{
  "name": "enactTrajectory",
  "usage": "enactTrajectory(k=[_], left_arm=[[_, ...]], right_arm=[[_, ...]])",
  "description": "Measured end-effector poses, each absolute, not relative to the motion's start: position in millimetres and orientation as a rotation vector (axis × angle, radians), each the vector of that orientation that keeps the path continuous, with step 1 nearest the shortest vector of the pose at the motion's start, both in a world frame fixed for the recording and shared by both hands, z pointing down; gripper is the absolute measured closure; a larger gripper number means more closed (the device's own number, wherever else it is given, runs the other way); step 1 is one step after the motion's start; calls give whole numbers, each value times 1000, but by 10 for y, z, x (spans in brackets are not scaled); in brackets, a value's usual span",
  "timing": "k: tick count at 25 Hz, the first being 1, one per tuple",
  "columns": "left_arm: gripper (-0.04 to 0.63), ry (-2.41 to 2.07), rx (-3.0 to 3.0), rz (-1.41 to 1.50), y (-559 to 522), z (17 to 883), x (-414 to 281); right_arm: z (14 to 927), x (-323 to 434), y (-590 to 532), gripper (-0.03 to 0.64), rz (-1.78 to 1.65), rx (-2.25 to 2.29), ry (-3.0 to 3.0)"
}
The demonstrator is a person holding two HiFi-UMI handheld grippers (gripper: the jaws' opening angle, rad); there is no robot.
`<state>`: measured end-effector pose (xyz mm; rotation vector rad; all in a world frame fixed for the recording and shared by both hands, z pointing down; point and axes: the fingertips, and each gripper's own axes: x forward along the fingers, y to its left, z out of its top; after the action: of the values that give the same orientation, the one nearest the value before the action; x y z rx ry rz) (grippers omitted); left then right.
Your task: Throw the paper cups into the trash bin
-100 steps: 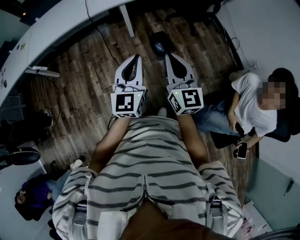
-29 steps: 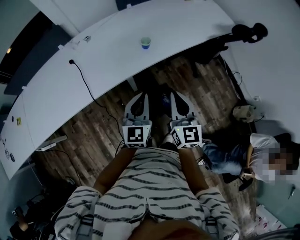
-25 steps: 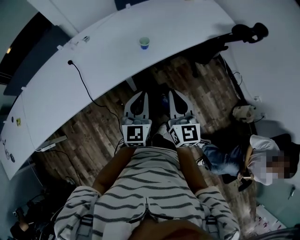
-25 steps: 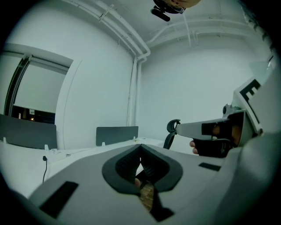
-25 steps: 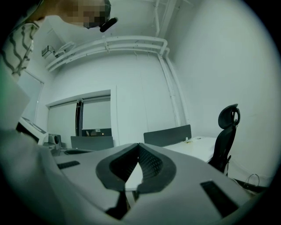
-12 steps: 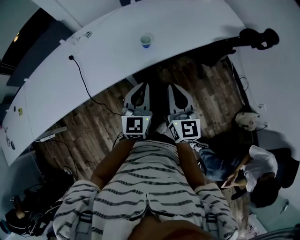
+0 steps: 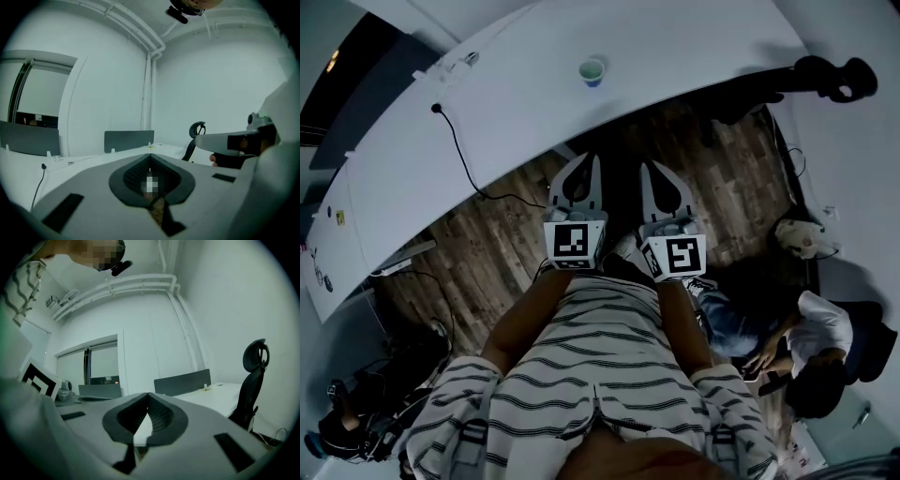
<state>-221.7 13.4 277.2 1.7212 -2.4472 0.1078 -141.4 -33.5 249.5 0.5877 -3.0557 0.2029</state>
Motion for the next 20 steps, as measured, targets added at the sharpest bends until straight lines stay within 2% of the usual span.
enactTrajectory(k=[20], left_arm=[[569, -2306, 1698, 181, -627, 3743, -3270]], right_arm=[[3033, -1907, -671, 600, 291, 752, -2906]])
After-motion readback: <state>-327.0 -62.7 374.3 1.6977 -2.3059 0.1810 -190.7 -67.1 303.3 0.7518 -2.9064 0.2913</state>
